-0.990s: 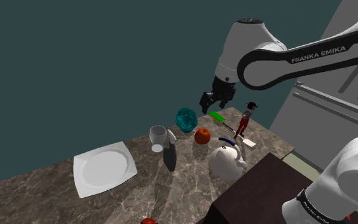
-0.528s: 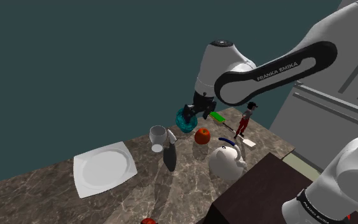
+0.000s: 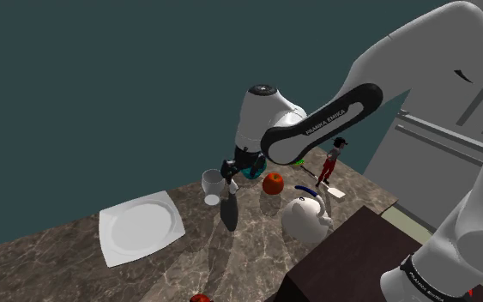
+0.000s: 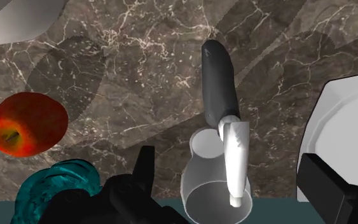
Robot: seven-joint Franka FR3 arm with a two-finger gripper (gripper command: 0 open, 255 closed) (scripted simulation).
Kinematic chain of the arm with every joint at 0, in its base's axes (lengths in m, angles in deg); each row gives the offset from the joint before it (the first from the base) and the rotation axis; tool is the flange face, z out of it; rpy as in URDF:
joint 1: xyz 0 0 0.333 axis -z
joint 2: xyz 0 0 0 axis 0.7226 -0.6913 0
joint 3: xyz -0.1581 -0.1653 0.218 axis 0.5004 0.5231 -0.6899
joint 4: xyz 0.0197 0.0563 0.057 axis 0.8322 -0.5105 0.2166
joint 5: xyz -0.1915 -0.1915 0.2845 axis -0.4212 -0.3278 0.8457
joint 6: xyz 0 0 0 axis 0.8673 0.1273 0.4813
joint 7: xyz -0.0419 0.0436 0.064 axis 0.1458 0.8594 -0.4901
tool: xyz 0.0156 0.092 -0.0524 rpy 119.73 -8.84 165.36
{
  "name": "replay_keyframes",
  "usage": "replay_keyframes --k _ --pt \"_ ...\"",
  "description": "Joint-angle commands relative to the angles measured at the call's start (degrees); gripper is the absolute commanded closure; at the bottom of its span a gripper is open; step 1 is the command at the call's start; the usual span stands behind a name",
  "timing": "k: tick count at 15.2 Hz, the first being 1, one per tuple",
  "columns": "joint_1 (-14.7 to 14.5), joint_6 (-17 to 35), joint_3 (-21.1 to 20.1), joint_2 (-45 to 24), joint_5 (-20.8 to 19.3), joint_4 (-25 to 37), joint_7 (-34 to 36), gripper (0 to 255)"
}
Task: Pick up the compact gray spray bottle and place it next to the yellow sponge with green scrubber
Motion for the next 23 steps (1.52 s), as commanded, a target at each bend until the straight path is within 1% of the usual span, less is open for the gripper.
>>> replay_keyframes --k 1,9,16,17,23 --pt "-1.29 0.66 0.38 -3.82 -1.91 2.7 2.38 0" --pt "-2.53 4.69 2.49 -8.95 -5.54 3.42 4.86 0" --pt "-2.53 4.69 2.49 -8.94 -5.53 3.42 4.85 0" --pt "-2.53 4.69 2.49 -8.94 -5.53 3.42 4.85 255" --pt "-2.54 4.69 2.49 -8.94 -5.53 3.42 4.86 255"
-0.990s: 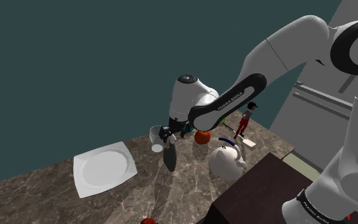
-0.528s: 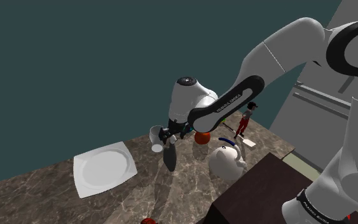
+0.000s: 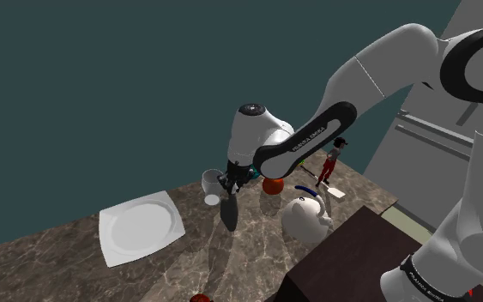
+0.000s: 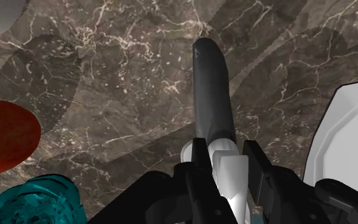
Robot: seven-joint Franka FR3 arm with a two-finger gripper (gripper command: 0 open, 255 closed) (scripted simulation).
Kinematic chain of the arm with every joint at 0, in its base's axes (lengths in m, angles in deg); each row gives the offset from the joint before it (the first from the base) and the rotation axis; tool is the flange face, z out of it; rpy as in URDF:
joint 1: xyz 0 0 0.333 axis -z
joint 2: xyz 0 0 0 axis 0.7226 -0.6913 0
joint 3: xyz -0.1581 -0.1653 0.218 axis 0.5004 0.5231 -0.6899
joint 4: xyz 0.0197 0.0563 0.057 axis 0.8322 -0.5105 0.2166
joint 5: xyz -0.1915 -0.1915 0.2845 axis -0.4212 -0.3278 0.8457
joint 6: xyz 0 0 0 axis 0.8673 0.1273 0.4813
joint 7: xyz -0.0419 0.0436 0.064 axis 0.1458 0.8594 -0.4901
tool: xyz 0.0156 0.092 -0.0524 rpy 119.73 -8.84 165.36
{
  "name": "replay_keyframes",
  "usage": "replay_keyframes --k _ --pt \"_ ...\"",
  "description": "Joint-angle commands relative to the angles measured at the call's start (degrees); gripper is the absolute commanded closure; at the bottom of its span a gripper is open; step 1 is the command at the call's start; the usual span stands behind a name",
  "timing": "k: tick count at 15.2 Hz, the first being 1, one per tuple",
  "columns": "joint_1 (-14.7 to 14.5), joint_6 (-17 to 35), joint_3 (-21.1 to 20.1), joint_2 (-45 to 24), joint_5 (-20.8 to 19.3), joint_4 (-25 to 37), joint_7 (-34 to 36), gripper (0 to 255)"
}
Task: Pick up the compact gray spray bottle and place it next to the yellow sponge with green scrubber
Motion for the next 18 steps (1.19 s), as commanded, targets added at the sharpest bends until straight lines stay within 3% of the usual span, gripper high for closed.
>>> replay_keyframes --k 1,18 --pt "0.0 0.0 0.0 -0.01 0.0 -0.01 0.0 255" --pt "2.31 -8.96 -3.3 8.53 6.87 1.24 -5.47 255"
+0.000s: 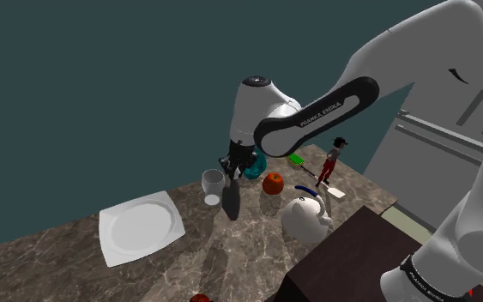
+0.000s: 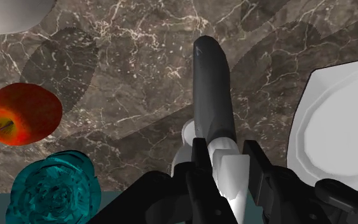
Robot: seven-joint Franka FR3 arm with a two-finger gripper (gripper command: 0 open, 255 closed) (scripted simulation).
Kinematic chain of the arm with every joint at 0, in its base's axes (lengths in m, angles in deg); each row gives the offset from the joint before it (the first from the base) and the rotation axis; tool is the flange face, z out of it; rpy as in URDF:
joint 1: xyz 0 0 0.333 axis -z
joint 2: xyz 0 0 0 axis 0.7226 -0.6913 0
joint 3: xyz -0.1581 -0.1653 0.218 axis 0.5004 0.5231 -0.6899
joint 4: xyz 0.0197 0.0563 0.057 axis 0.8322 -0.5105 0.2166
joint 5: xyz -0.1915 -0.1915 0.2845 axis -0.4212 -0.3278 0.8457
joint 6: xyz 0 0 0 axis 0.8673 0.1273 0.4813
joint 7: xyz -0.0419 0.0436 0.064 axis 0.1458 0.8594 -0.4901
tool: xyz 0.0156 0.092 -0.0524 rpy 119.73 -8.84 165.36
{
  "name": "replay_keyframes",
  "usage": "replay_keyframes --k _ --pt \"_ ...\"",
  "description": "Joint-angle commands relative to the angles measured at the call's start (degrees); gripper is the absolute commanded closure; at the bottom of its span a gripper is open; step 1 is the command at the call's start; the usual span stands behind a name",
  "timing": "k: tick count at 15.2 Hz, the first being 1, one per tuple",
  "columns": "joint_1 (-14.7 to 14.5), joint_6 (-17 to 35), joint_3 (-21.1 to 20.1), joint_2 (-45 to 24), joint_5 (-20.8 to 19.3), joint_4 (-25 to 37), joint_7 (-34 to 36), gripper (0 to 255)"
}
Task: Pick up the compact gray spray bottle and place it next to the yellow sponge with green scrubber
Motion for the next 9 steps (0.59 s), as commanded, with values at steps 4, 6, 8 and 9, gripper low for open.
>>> replay_keyframes --k 4,6,8,9 --pt "0.45 -3.45 -0.7 2.51 2.09 1.23 -1.68 255" --pt "0.59 -4.76 -0.9 3.44 2.83 1.73 -2.28 255" --pt "0.71 -6.09 -1.07 4.33 3.53 2.28 -2.84 255" --pt "0.76 -6.75 -1.15 4.76 3.86 2.58 -3.11 255"
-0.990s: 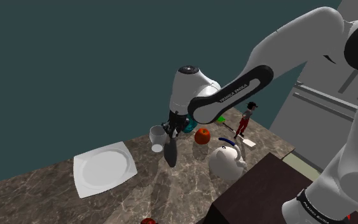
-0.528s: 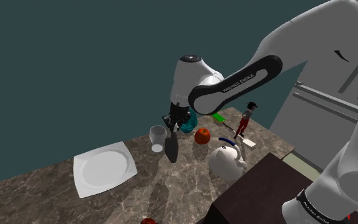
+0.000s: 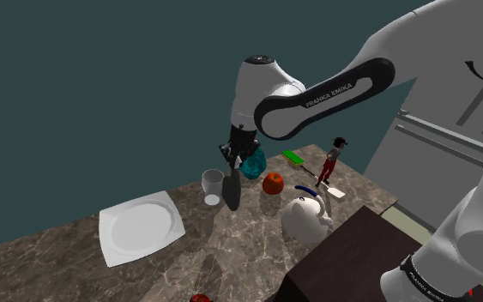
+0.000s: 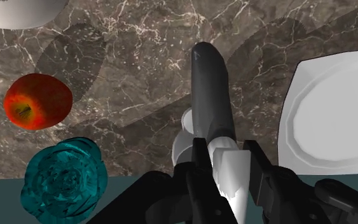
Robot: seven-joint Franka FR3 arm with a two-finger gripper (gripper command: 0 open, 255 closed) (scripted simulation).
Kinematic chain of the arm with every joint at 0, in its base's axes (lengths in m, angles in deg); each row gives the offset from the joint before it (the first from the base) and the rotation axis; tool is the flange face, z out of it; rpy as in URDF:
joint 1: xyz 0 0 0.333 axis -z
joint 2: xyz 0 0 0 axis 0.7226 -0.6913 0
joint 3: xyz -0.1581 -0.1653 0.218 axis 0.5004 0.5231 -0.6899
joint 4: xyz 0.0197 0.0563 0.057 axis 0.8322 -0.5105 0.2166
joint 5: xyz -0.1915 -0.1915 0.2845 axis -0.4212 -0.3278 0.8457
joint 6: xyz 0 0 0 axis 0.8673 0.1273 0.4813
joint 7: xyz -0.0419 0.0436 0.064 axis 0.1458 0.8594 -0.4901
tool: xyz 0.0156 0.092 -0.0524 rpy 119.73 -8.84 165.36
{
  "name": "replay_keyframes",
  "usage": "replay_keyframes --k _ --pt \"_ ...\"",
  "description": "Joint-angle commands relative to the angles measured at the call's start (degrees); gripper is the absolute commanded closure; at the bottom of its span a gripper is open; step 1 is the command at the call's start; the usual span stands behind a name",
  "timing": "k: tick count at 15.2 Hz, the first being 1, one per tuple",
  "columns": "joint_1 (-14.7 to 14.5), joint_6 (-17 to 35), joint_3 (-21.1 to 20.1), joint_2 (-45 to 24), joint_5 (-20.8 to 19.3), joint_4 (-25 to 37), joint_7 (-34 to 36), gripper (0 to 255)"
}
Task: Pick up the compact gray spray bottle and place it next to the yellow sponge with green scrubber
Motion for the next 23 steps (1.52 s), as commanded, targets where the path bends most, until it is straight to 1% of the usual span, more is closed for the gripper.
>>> replay_keyframes --k 1,12,23 --pt "0.17 -1.35 -0.14 0.97 0.74 0.5 -0.66 255" --pt "0.51 -8.97 -0.57 4.83 3.6 4.76 -3.11 255" --pt "0.63 -16.9 -0.67 7.23 5.32 10.59 -4.79 255"
